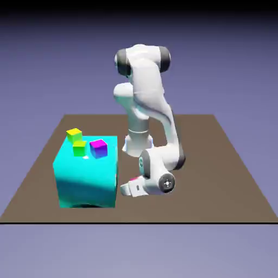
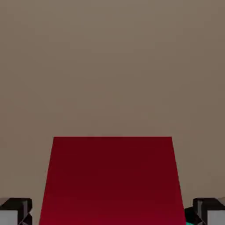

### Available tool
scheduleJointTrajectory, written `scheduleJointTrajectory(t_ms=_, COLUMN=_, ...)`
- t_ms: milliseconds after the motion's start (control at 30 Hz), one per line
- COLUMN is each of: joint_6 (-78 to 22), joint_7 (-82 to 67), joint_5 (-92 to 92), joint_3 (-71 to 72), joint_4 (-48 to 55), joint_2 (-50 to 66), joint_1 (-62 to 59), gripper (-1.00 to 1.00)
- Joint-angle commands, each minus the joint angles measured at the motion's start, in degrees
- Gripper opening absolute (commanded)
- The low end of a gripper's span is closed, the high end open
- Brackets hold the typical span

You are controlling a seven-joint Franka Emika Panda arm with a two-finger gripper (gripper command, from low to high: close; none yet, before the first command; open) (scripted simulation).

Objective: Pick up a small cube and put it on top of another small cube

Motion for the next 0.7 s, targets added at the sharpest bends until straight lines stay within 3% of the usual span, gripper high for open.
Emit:
scheduleJointTrajectory(t_ms=0, joint_6=-2.5, joint_7=-0.4, joint_5=0.5, joint_3=0.3, joint_4=1.7, joint_2=-0.8, joint_1=0.3, gripper=-1.00)
scheduleJointTrajectory(t_ms=400, joint_6=-20.2, joint_7=-27.2, joint_5=-9.6, joint_3=0.3, joint_4=7.7, joint_2=-17.3, joint_1=-0.9, gripper=-1.00)
scheduleJointTrajectory(t_ms=667, joint_6=-22.7, joint_7=-34.4, joint_5=-19.5, joint_3=-2.0, joint_4=7.1, joint_2=-28.8, joint_1=-5.8, gripper=-1.00)
